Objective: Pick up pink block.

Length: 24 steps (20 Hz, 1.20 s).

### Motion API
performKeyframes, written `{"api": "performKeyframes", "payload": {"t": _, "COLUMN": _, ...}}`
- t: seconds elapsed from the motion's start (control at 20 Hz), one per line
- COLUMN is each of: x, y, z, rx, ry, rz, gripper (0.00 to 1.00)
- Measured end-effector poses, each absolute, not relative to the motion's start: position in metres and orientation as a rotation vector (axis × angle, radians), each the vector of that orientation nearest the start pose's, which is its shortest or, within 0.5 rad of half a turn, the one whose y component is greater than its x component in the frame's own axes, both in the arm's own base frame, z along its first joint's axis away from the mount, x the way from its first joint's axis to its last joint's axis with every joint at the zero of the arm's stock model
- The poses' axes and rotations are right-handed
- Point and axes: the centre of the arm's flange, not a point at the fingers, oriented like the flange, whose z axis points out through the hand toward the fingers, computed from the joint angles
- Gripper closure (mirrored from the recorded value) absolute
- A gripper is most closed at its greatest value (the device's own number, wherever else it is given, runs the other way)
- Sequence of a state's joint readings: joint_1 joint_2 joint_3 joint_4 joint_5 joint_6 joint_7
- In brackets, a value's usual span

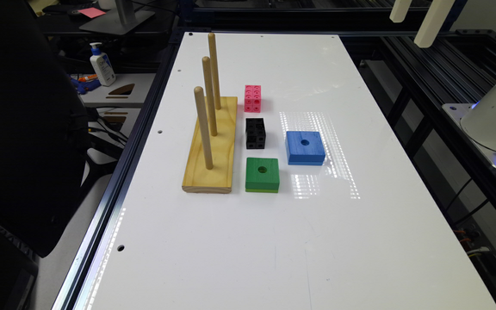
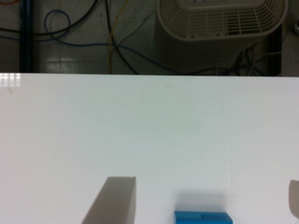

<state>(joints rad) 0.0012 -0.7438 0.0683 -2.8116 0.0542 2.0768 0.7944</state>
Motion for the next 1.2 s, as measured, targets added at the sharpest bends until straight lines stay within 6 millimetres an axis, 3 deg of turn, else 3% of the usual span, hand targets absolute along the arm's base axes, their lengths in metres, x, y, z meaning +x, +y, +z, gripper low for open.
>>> {"api": "performKeyframes", "payload": {"t": 1.2, "x": 0.313, "y": 0.012, "z": 0.404, "rx": -2.896, "ry": 1.207, "rz": -0.017, "gripper": 0.00}}
